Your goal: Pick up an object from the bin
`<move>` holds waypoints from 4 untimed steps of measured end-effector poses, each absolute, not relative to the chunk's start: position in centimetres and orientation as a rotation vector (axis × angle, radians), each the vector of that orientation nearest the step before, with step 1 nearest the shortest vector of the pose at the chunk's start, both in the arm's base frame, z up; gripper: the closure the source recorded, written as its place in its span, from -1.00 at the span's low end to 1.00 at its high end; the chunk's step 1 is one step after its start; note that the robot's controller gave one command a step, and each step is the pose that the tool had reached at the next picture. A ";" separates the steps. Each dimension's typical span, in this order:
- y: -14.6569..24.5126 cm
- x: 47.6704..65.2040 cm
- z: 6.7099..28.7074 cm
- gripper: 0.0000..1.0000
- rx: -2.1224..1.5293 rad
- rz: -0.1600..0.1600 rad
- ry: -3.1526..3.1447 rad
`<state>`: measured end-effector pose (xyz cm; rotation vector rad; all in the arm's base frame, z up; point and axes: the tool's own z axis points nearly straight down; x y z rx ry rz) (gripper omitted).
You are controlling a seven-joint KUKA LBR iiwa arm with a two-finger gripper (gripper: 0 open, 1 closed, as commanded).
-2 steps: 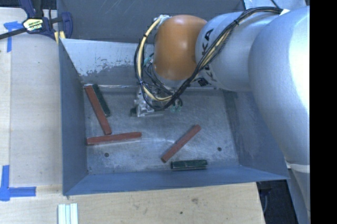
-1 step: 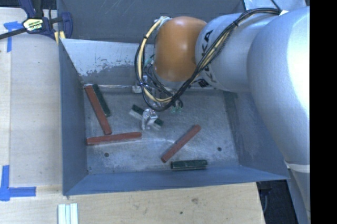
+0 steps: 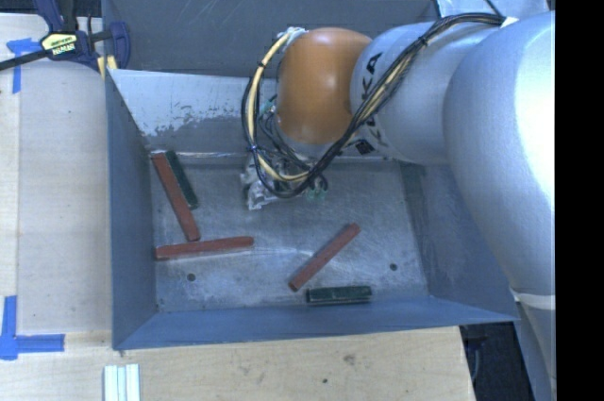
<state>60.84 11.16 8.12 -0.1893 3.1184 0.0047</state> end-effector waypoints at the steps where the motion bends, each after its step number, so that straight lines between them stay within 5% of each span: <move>1: 11.2 60.8 8.1 1.00 -0.189 0.005 3.119; 2: 11.6 62.0 19.8 1.00 -0.174 0.001 3.134; 3: 11.6 62.0 19.8 1.00 -0.173 0.001 3.134; 4: 10.7 61.6 23.0 1.00 -0.310 0.001 3.128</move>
Offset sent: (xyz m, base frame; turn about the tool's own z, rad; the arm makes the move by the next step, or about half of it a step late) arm 0.0104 0.0053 0.1166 0.0107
